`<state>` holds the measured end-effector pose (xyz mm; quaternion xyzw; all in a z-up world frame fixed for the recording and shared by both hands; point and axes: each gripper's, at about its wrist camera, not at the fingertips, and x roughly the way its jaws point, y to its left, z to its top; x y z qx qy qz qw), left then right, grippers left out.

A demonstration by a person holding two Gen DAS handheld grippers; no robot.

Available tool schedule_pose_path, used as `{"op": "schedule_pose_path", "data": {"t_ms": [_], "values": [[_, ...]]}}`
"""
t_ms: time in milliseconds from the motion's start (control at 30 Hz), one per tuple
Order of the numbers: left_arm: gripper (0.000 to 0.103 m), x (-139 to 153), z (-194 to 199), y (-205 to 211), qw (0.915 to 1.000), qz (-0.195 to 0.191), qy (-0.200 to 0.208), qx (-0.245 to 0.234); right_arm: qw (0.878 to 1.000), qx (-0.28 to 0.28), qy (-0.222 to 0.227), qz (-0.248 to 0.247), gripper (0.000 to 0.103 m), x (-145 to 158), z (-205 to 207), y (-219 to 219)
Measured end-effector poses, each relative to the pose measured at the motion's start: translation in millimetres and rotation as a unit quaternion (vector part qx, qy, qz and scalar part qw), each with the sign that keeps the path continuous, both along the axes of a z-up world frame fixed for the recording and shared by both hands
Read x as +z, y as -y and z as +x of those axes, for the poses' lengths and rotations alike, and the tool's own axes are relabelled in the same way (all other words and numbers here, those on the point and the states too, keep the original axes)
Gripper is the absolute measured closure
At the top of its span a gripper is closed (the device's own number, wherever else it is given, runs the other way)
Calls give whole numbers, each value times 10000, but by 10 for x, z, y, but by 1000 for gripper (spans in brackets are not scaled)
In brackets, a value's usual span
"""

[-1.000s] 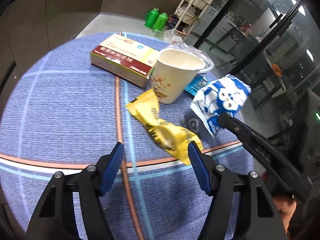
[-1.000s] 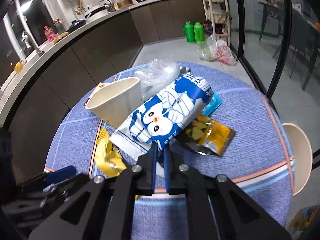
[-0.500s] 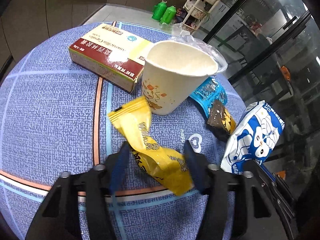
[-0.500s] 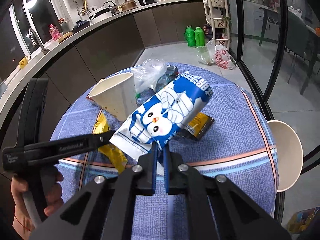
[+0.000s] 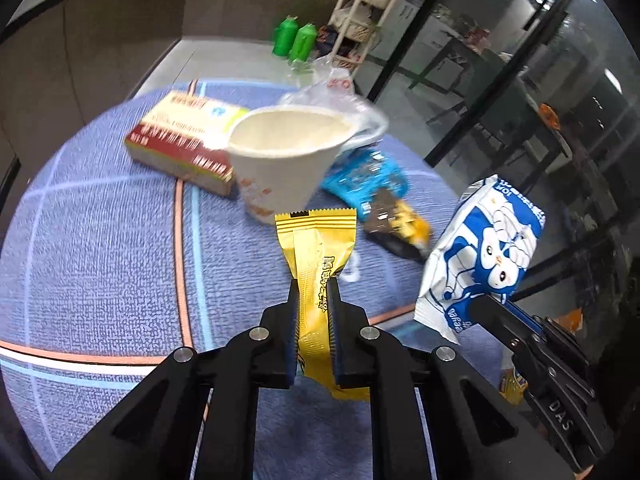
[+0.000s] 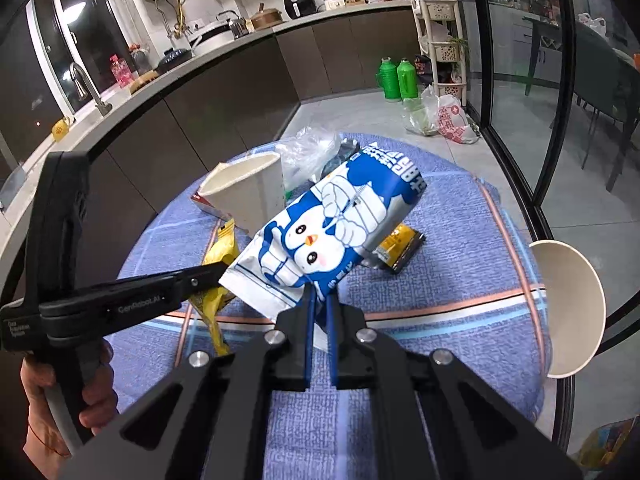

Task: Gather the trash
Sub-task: 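Carry wrapper and snack bag over the white bin and open both tools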

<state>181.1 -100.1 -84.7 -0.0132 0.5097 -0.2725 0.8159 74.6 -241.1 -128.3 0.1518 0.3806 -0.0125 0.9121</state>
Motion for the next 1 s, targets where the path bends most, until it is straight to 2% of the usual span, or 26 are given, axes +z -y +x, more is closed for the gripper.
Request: {"op": "schedule_pose_path", "data": {"t_ms": [300,467,600,700,833,1000], "values": [[92,433,-259,436,9971,-359,251,-625,9982,-412,434,-63,96,381,-435,511],[92,564,-328,988,9917,-464,305,-1155,9950,-876,433,-200,96,354,-677,979],[92,602,-401,1569,9855,-447,366,-1597,9904,-1337,273,-231,96,192,-868,1452],[92,522,-467,2002,9809,-384,322,-1880,9866,-1613,121,-207,96,31,-969,1756],[92,314,-548,2569,9739,-252,221,-2246,9814,-1910,-88,-143,96,-229,-1083,2104],[92,-8,-537,3079,9686,-48,78,-2485,9807,-1911,-401,-88,96,-605,-1108,2402]]}}
